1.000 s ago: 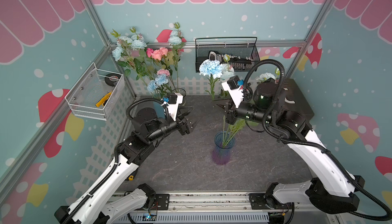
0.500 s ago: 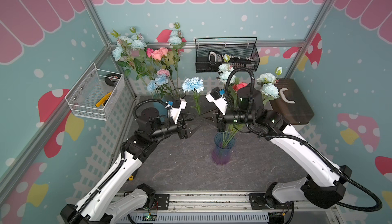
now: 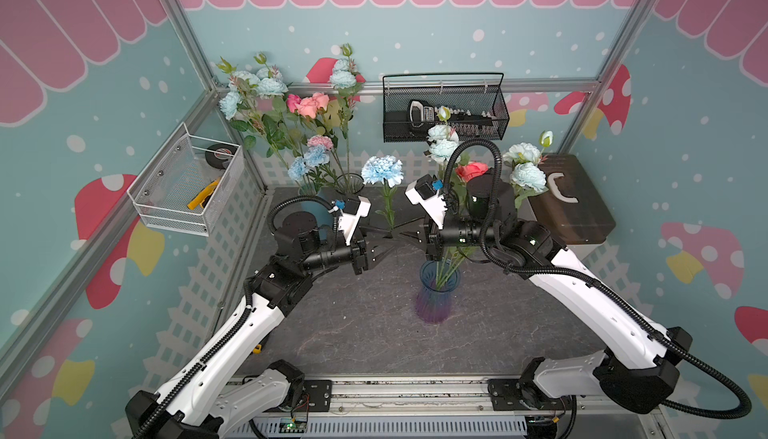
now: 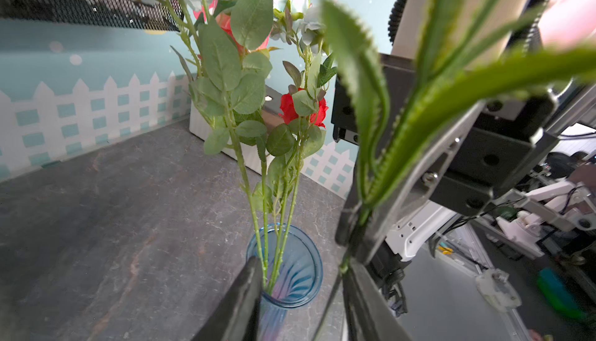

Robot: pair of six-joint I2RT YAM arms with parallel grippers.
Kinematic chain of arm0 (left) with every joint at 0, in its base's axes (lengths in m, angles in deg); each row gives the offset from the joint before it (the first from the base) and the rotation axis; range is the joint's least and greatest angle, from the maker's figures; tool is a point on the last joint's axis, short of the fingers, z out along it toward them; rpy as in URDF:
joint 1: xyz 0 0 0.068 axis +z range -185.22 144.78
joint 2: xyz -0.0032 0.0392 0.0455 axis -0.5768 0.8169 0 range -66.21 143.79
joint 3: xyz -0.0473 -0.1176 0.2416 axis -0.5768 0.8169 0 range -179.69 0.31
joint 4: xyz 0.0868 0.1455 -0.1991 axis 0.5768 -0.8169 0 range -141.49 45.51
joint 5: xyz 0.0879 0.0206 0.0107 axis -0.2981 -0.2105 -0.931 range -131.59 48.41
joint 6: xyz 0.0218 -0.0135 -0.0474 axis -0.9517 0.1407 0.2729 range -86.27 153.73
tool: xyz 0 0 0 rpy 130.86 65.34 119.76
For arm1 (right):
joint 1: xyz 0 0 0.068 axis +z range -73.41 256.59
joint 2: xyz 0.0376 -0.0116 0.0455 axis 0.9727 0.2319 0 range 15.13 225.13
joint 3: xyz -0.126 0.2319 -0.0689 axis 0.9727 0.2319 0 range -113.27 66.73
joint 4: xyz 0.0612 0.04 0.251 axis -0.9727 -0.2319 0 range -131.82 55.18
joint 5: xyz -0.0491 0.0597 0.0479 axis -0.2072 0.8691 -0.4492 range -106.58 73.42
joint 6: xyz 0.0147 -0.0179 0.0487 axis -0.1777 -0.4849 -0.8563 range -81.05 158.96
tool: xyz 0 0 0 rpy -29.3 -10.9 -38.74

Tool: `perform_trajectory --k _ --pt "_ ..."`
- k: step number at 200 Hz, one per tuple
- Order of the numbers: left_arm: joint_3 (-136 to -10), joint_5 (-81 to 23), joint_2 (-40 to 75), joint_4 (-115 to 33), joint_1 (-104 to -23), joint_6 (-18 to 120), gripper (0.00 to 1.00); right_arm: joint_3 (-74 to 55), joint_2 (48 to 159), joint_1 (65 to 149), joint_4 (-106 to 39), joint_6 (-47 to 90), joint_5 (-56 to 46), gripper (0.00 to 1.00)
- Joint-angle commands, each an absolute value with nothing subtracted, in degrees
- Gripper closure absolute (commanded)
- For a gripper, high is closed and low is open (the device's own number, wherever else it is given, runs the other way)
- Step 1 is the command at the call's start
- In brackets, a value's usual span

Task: Pick out blue flowers from the vase
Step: Place the flower at the center of the board.

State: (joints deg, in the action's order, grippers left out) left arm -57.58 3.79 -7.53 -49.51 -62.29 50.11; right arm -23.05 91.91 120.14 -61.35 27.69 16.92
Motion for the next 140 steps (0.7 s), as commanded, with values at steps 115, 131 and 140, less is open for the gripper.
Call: perform_trajectory --k 115,131,140 --pt "-58.42 -13.13 -10.7 -58.53 -62.03 54.68 1.0 -18.03 86.24 119.83 -55.68 24.58 13.29 0.33" --pt "-59.44 -16.12 -10.36 -62.27 -62.01 55.58 1.0 -16.82 84.49 119.77 -55.67 24.33 13.22 0.28" --pt "-60.23 -17.91 -9.72 -64.67 -62.02 56.08 1.0 -16.04 83.34 119.75 -55.49 24.19 13.22 0.27"
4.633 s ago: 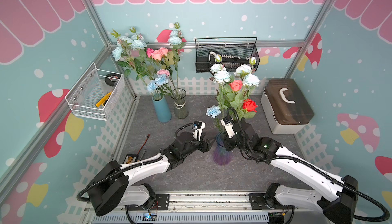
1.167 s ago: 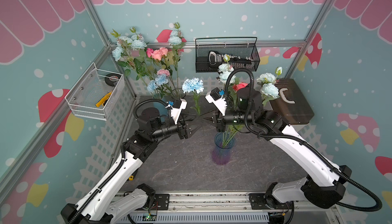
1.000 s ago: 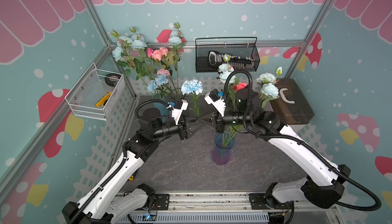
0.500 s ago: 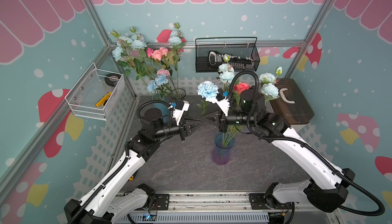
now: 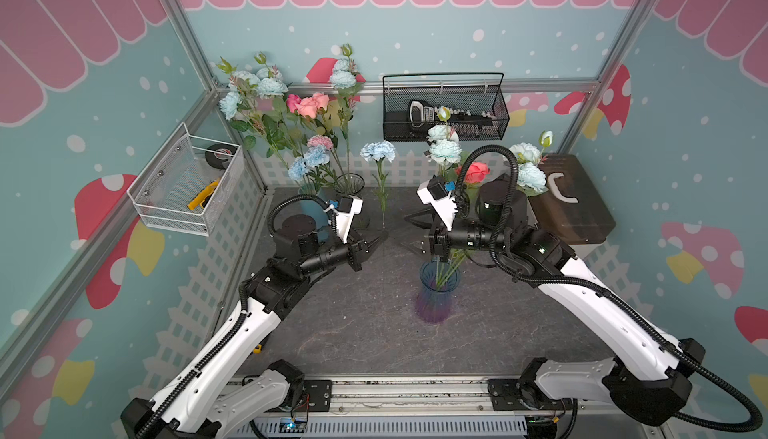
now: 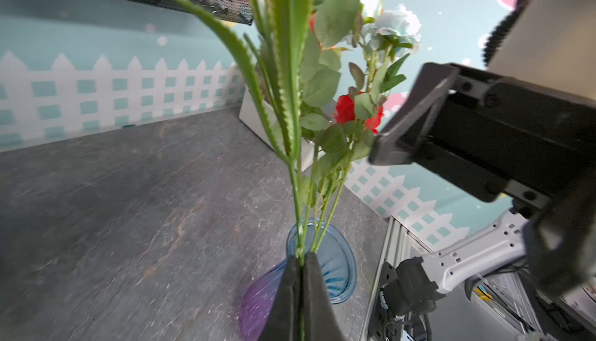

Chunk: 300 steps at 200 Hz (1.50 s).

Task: Pick out blue flowers from the vase
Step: Place the flower at the center of the board.

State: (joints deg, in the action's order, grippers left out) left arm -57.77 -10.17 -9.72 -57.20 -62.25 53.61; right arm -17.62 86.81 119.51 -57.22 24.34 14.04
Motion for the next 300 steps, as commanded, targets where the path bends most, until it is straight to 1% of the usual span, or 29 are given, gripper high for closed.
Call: perform_trajectory --k 1,30,61,91,108,176,223,248,253,266,290,300 --pt "-60.28 -18.02 -9.57 -64.95 -62.03 56.11 1.0 -15.96 83.16 119.75 -55.49 24.19 13.22 0.27" --pt "-60.71 -23.25 -8.08 -72.26 -62.0 56.79 1.0 -12.9 77.74 119.77 -55.12 24.19 11.34 0.27" --pt "-57.46 -26.61 -6.82 -76.44 -62.03 58.64 1.0 -10.26 71.84 119.77 -55.22 24.79 8.38 0.27" --pt "-52.31 -25.26 -4.37 -75.28 -62.02 61.2 1.0 -8.24 67.59 119.74 -56.7 24.95 -3.08 0.27" --pt "-49.27 -25.78 -3.51 -73.7 -62.03 62.73 1.0 -7.95 66.2 119.75 -58.09 25.57 -7.21 0.27" --pt "-40.19 -27.45 1.29 -73.0 -59.83 64.87 1.0 -5.26 59.0 119.75 -59.43 27.33 -16.43 0.26" --pt "-40.1 -25.89 5.84 -69.19 -59.74 66.44 1.0 -4.9 58.11 119.75 -60.51 28.39 -20.42 0.23" --pt "-39.19 -29.5 6.48 -70.93 -58.97 65.31 1.0 -4.89 57.94 119.73 -61.01 28.67 -21.42 0.23" --pt "-38.73 -30.43 6.45 -70.96 -57.19 65.2 1.0 -4.83 57.87 119.72 -61.01 28.72 -21.49 0.23" --pt "-37.55 -32.77 6.75 -70.82 -56.22 64.95 1.0 -4.74 57.61 119.74 -60.97 28.91 -21.84 0.23" --pt "-37.89 -38.33 8.31 -73.65 -56.06 64.84 1.0 -4.09 56.46 119.7 -61.1 29.41 -22.88 0.22" --pt "-38.46 -40.43 8.53 -75.06 -56.04 64.92 1.0 -3.85 56.03 119.74 -61.43 29.87 -23.36 0.2"
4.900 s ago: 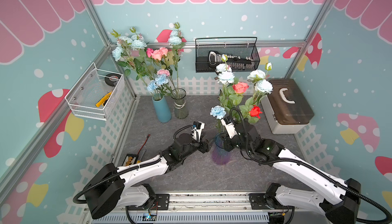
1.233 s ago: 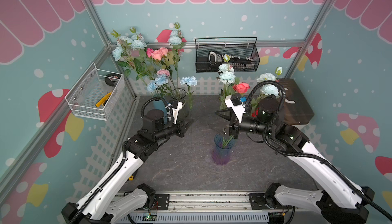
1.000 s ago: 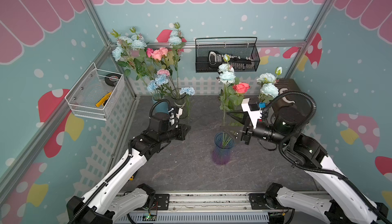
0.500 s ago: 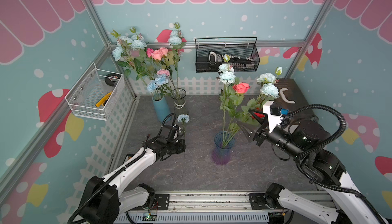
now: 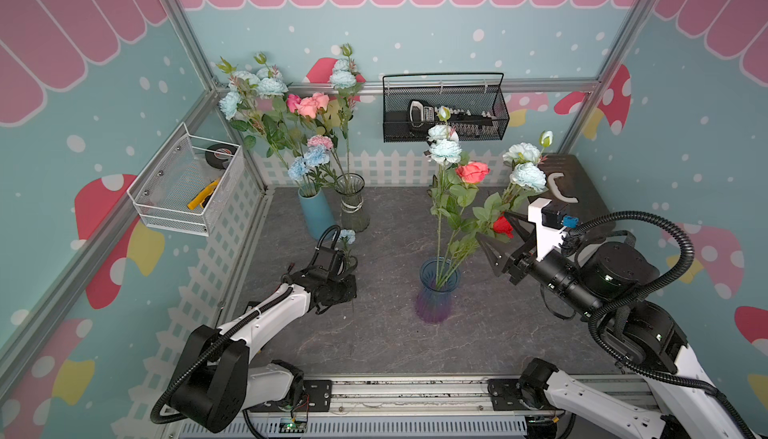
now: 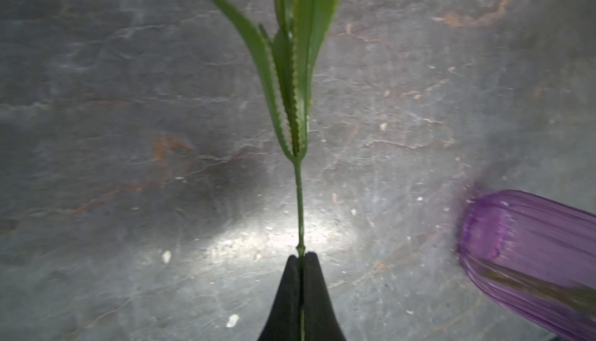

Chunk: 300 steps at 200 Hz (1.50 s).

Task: Pick out blue flowers from the vase
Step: Place the flower at the center of the board.

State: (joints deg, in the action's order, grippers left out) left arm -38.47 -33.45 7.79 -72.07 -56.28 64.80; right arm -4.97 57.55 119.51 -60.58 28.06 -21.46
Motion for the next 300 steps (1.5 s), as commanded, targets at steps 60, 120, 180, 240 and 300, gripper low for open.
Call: perform_trajectory --k 60,120,180,240,300 --pt "-41.97 -52.8 8.76 -85.08 -56.05 66.32 1.0 -4.81 54.33 119.69 -66.6 32.31 -30.92 0.04" --pt "-47.53 -58.75 17.89 -90.77 -56.05 66.01 1.0 -4.63 52.56 119.67 -66.97 32.39 -29.85 0.01" --pt "-51.94 -62.2 22.77 -93.11 -55.36 63.99 1.0 -5.34 54.95 119.71 -67.7 32.74 -28.44 0.01" --pt "-53.07 -63.83 27.97 -94.16 -55.42 63.44 0.92 -5.34 55.91 119.74 -67.7 32.66 -28.22 0.01" --pt "-59.86 -67.78 22.96 -99.67 -60.88 64.56 0.27 -5.34 57.12 119.73 -67.32 32.58 -28.18 0.01"
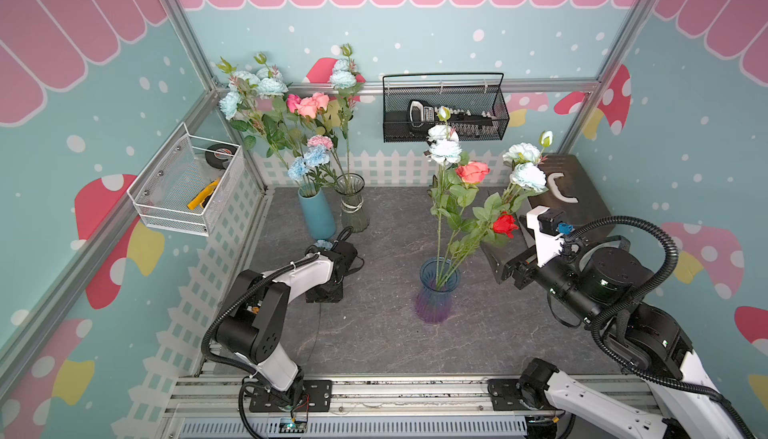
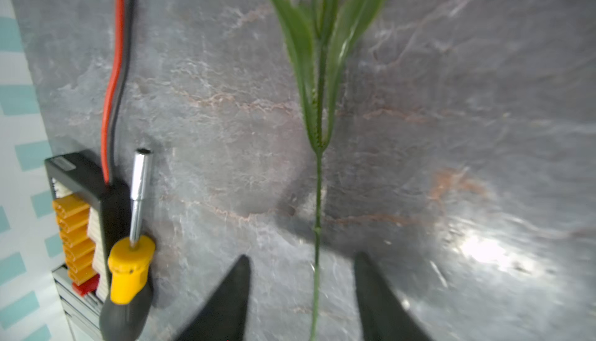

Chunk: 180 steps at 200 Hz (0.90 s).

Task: Pick out blue flowers from the vase
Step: Place the flower at the center of the board, then pick up the flower from the vase.

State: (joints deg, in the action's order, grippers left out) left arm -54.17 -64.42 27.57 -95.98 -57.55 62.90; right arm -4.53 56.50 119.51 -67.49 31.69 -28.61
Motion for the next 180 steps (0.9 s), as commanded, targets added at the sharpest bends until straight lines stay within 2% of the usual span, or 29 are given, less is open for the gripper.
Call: perform_trajectory --k 1,39,68,98,116,132,180 --pt "-60.05 -67.83 22.76 -99.85 -61.11 64.61 0.27 -5.34 57.18 119.7 -67.33 32.56 -28.18 0.01" --pt "-71.78 -70.24 13.17 -101.6 -69.98 65.25 0.26 -5.49 59.35 119.73 -66.8 31.97 -27.31 0.01" --pt "-74.19 -70.8 7.4 -89.12 -77.35 59.76 0.28 -5.51 61.05 119.7 -65.5 30.27 -23.65 0.03" --pt "-64.08 -64.62 1.89 -64.78 -78.9 55.84 0.3 -7.24 65.84 119.75 -64.35 27.04 -14.15 0.17" --pt "-56.08 -60.28 -1.13 -51.43 -78.9 55.49 0.3 -6.96 67.71 119.75 -63.83 25.25 -10.03 0.21" --pt "-50.7 -56.73 -3.26 -44.62 -78.91 54.23 0.3 -4.23 67.28 119.7 -62.24 23.93 -9.12 0.24" --pt "-33.19 -55.8 -9.56 -25.3 -78.91 50.64 0.32 3.13 67.61 119.81 -57.07 19.15 -10.61 0.34"
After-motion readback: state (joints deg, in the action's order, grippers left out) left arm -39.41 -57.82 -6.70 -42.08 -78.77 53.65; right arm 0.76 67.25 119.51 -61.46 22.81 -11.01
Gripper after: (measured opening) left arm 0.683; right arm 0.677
